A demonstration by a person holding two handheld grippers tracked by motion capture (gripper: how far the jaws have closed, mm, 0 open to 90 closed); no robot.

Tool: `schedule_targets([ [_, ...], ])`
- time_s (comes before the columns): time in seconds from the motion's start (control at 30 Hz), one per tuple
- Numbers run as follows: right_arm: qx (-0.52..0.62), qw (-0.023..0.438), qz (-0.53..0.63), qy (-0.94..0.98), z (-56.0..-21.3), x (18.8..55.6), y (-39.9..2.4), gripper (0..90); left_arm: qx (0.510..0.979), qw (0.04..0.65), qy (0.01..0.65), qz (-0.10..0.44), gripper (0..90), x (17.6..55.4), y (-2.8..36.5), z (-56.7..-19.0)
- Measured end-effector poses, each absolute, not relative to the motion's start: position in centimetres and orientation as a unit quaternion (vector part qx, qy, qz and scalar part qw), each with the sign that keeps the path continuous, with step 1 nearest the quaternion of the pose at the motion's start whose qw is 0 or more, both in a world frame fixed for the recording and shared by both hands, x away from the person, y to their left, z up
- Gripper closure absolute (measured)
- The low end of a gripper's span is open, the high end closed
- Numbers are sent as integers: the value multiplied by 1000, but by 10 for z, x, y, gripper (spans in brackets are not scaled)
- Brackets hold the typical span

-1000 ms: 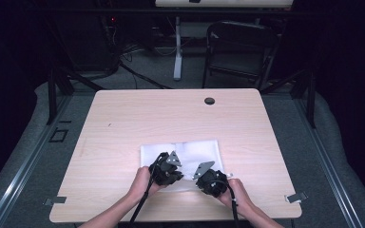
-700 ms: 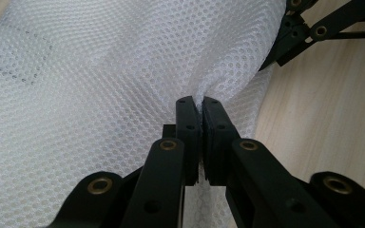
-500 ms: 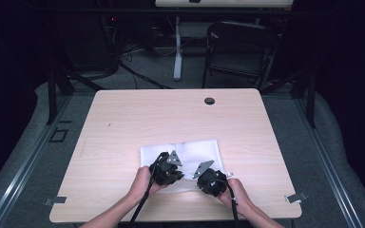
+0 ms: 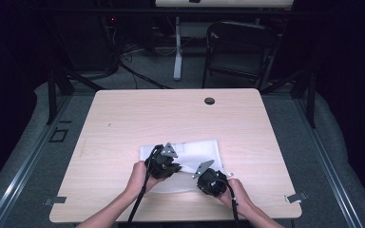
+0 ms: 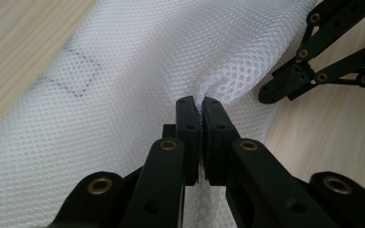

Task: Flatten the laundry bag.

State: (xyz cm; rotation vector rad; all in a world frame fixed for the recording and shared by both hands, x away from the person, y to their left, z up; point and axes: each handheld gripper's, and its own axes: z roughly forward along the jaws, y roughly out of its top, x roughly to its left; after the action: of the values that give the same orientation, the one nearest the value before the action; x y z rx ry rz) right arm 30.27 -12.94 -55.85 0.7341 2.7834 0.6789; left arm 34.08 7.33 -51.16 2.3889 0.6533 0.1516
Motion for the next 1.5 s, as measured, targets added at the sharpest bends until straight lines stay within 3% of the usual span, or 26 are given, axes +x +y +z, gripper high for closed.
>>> schedule_targets([
  [1.5, 247, 50, 215, 943, -556, 295, -130, 900, 906, 318, 260, 107, 870, 370, 71, -461],
])
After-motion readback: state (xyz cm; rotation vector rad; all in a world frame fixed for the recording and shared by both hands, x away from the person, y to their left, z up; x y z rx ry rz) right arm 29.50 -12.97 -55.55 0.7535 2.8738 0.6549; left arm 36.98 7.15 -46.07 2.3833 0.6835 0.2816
